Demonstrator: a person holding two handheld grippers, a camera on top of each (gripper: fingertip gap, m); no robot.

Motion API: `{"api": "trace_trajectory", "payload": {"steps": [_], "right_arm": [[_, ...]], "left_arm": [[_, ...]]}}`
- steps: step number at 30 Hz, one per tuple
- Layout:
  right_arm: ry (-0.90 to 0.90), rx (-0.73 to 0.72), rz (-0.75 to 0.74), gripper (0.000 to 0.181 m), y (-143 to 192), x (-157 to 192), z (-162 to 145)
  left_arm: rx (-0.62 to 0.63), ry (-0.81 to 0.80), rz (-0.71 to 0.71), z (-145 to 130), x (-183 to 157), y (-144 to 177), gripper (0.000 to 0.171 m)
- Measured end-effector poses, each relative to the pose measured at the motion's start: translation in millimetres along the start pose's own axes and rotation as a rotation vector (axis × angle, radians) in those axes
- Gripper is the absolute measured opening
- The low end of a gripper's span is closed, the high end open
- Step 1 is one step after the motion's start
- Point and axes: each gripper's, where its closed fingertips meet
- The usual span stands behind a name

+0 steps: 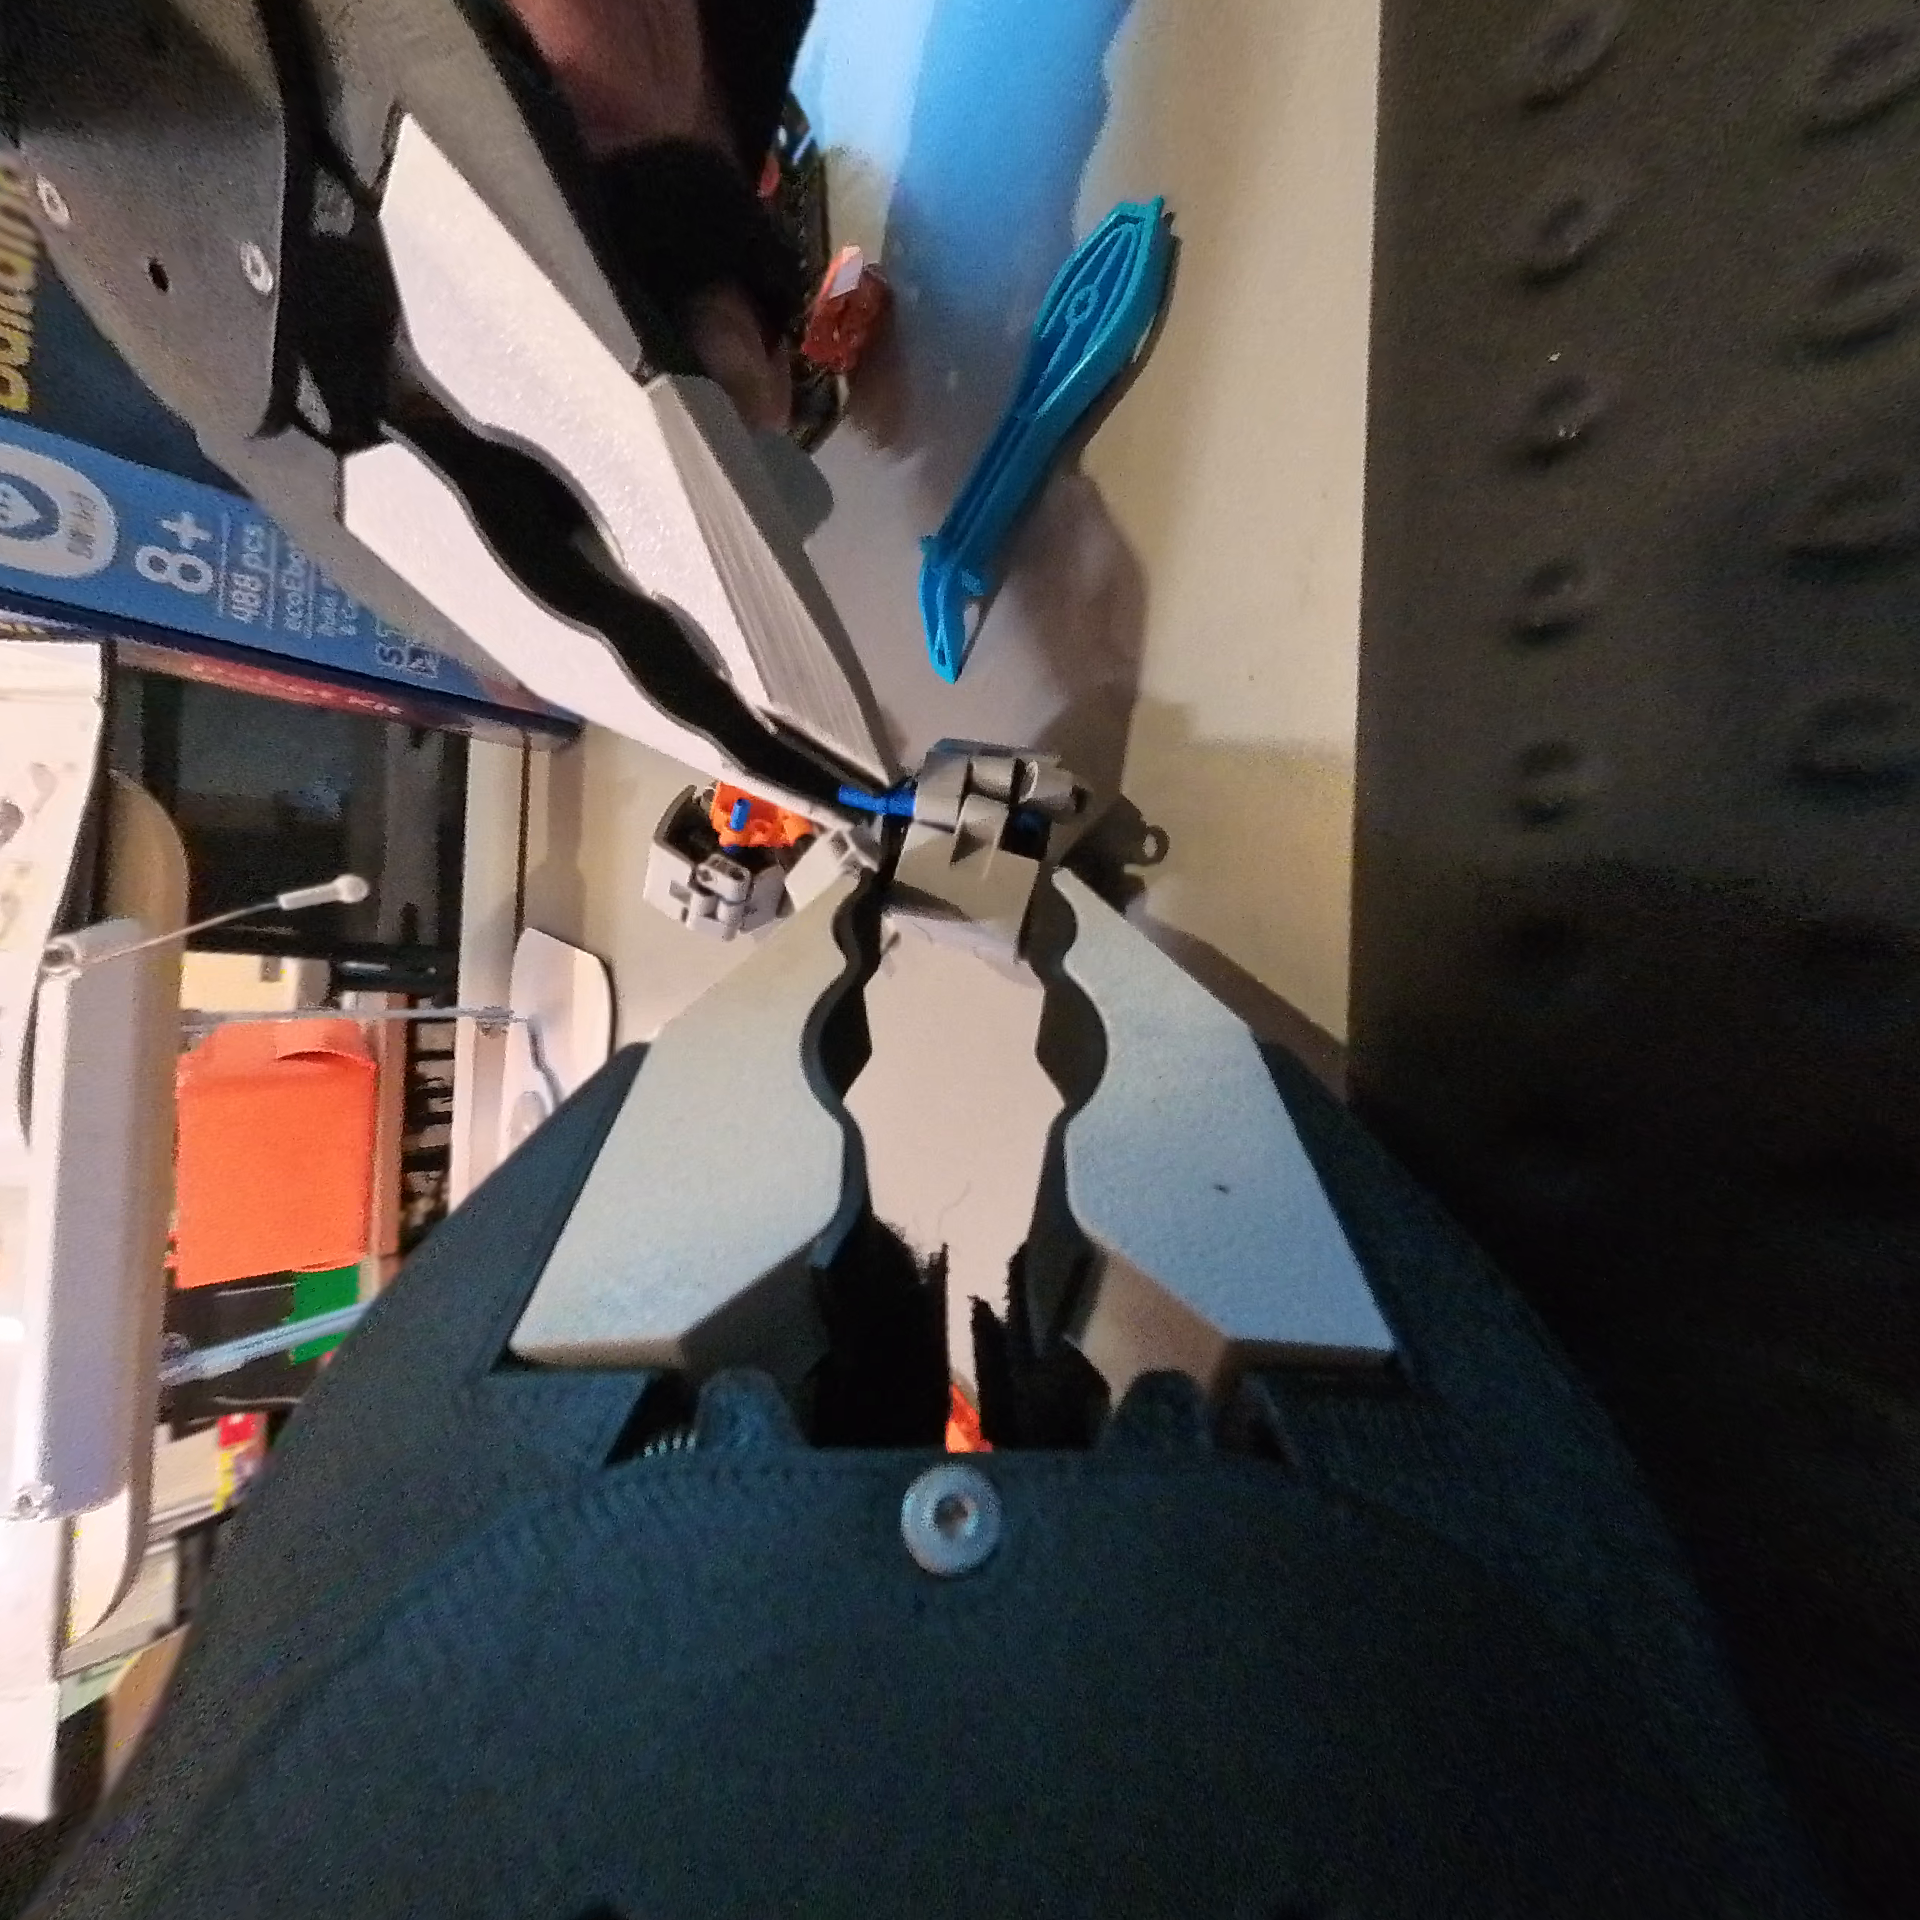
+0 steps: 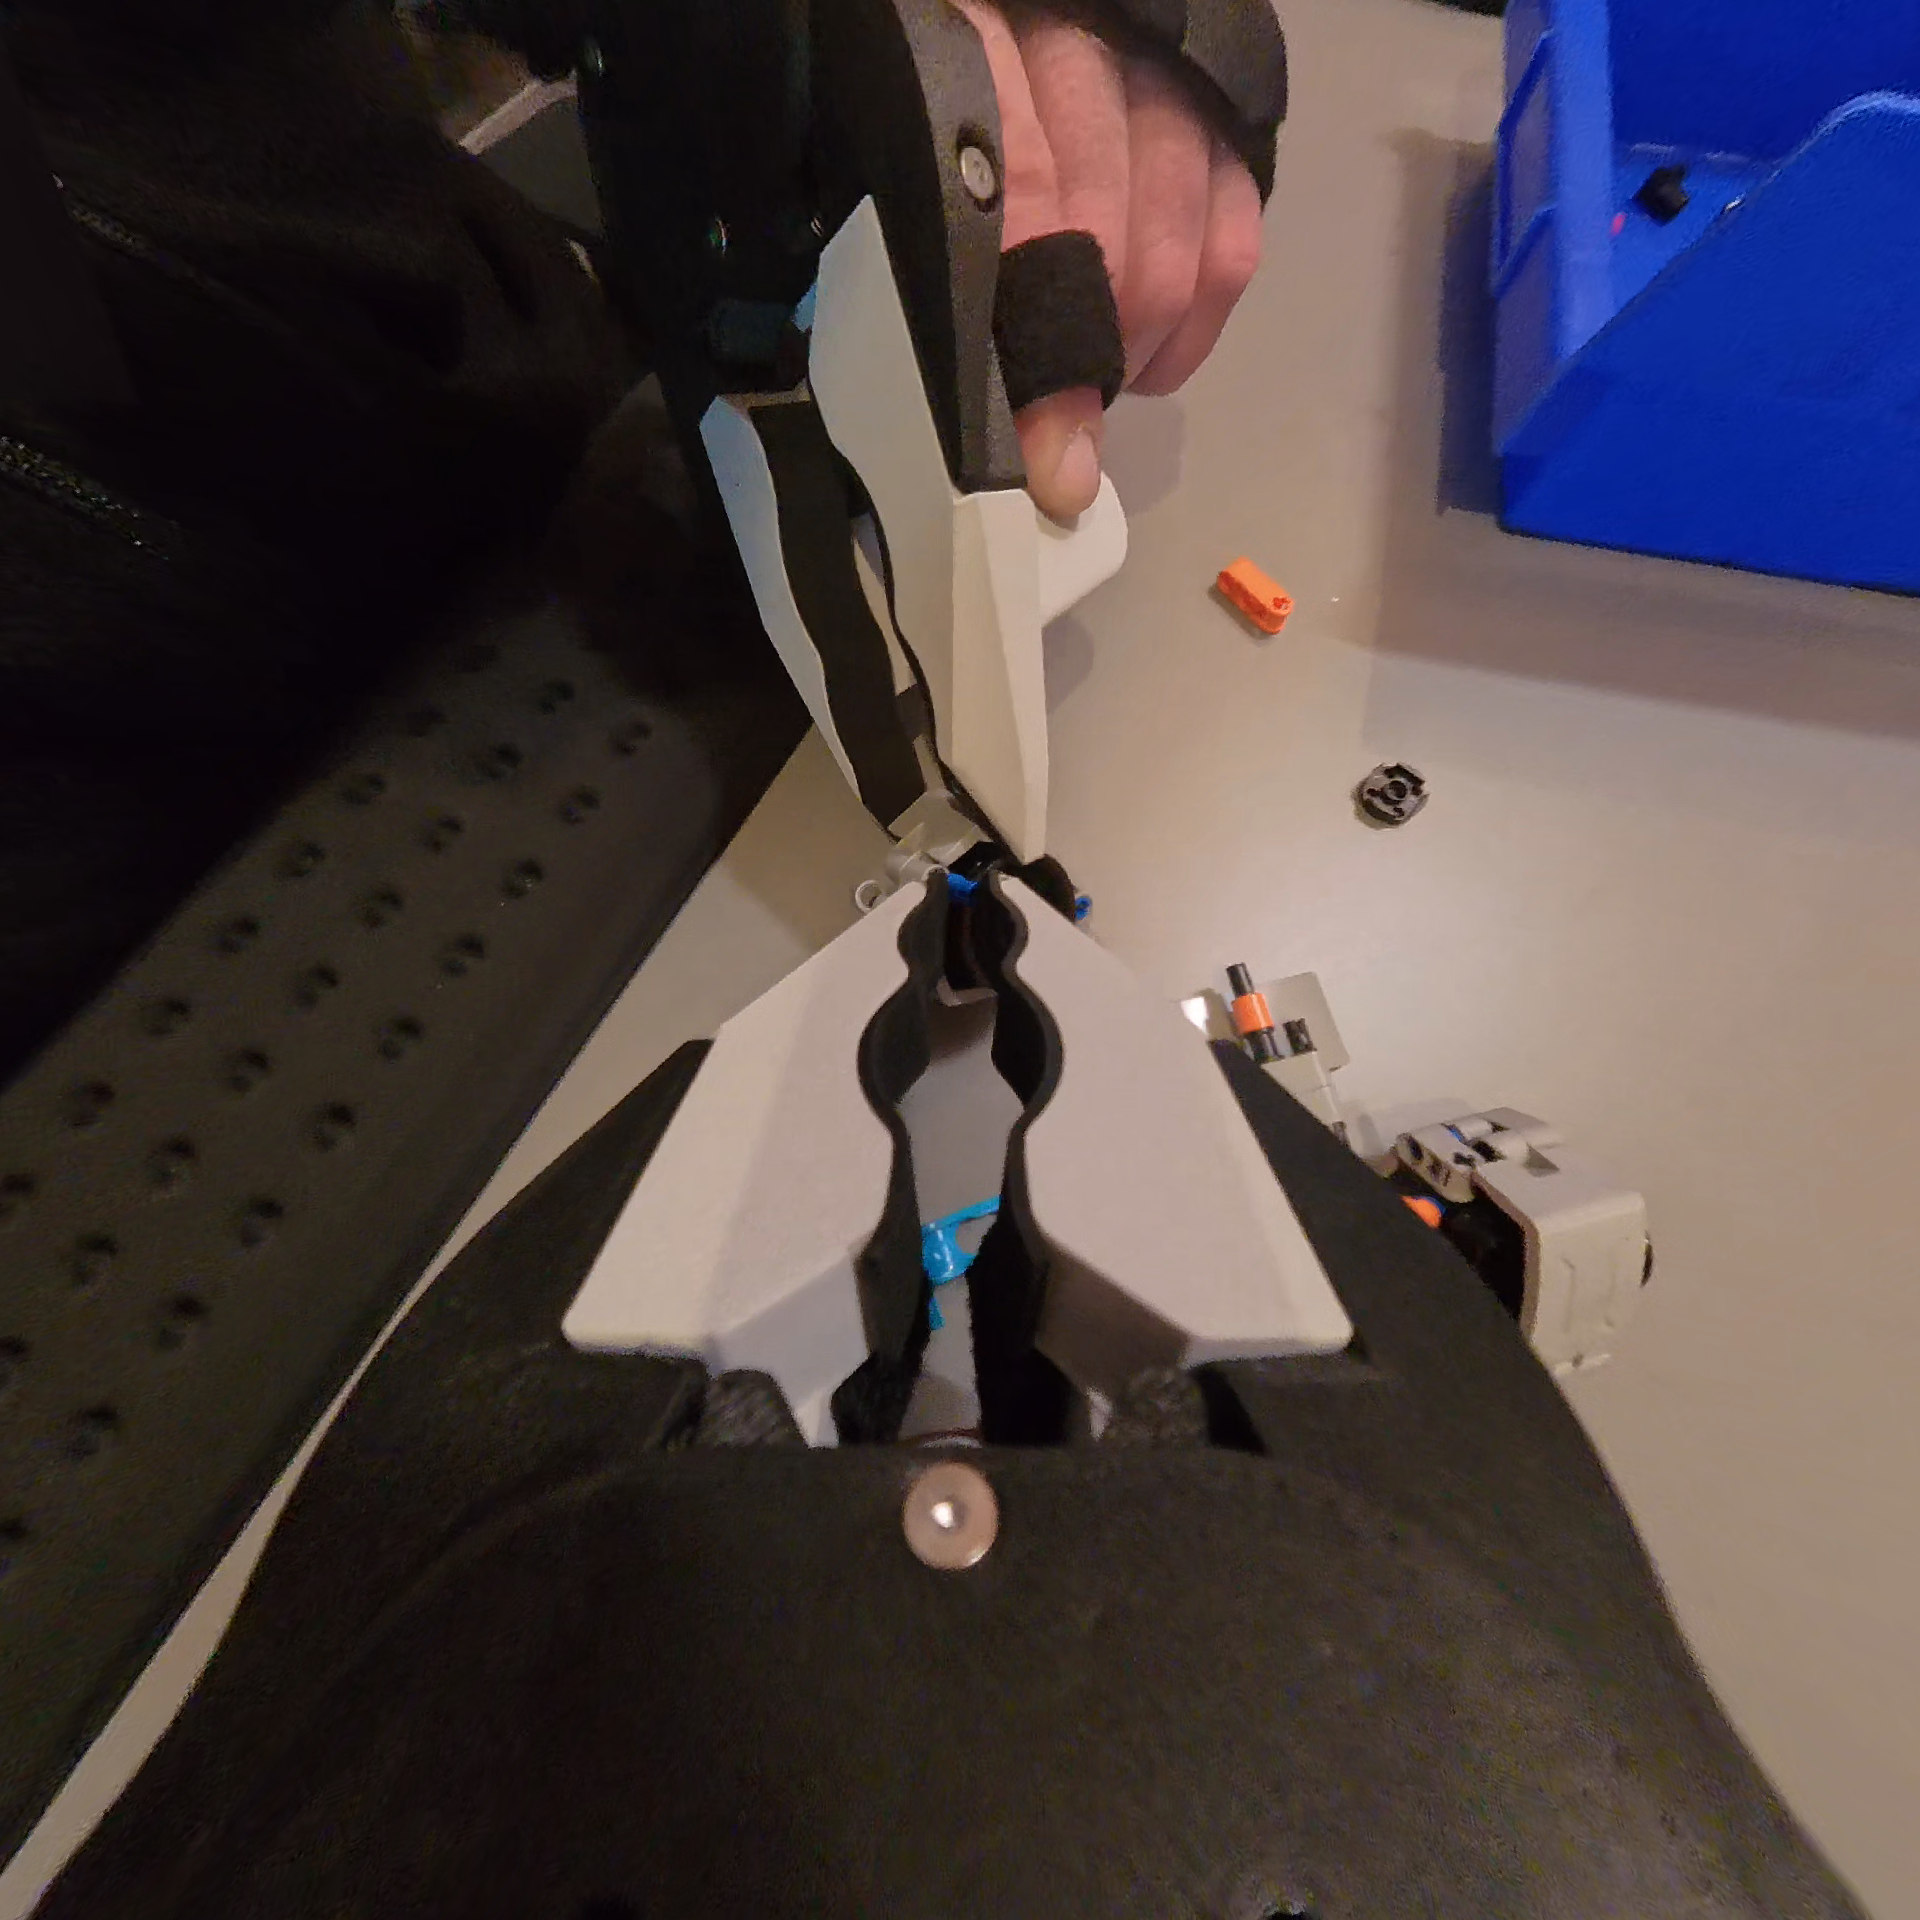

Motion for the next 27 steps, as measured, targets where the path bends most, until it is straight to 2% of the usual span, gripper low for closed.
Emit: {"api": "trace_trajectory", "payload": {"steps": [16, 27], "right_arm": [[0.037, 0.118, 0.066, 0.000, -1.6, 14.1, -9.8], [0.015, 0.107, 0.058, 0.000, -1.7, 9.3, -10.3]], "left_arm": [[0.042, -0.078, 0.055, 7.5, -5.4, -1.0, 0.027], [0.095, -0.139, 0.128, 2.9, -2.4, -4.0, 0.028]]}}
Point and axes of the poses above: each gripper's, where its closed fingertips meet, y back along the fingers, z out of its top, x = y × z across the jaws, and after that the axes turned 8 degrees about -y, right-handed
